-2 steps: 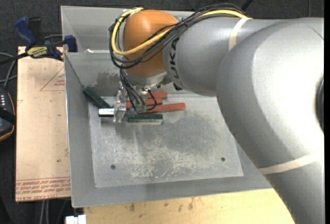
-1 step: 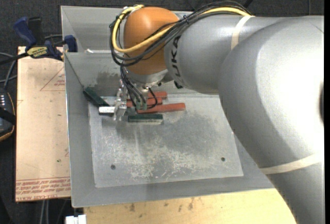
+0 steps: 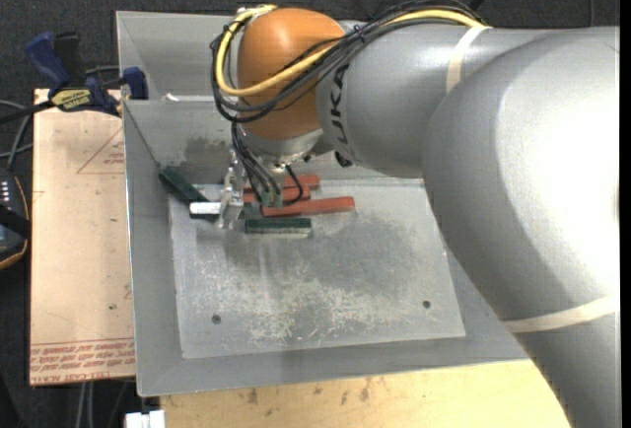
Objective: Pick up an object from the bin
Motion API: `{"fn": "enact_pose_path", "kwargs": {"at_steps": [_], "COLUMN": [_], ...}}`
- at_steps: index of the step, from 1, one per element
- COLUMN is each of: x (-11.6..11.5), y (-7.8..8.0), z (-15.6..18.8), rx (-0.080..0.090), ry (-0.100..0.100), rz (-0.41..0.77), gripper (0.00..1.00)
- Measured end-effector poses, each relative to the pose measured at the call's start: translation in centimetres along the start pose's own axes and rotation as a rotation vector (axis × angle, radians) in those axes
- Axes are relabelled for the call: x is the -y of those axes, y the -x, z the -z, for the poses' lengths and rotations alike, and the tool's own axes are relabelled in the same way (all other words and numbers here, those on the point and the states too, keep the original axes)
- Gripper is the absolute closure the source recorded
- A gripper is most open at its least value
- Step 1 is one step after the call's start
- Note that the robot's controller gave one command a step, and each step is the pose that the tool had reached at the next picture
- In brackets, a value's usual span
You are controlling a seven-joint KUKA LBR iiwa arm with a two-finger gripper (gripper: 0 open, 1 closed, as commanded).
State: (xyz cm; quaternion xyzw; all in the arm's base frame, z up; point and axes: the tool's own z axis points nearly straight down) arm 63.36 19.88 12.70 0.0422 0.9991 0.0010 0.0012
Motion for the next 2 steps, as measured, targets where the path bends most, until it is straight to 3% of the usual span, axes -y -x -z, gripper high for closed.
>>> {"fn": "enact_pose_path", "kwargs": {"at_steps": [2], "x": [0.0], "y": [-0.1], "z": [2.9], "rx": [-0.004], "ry": [-0.002], "rz": [0.0], "gripper": [1.0]}}
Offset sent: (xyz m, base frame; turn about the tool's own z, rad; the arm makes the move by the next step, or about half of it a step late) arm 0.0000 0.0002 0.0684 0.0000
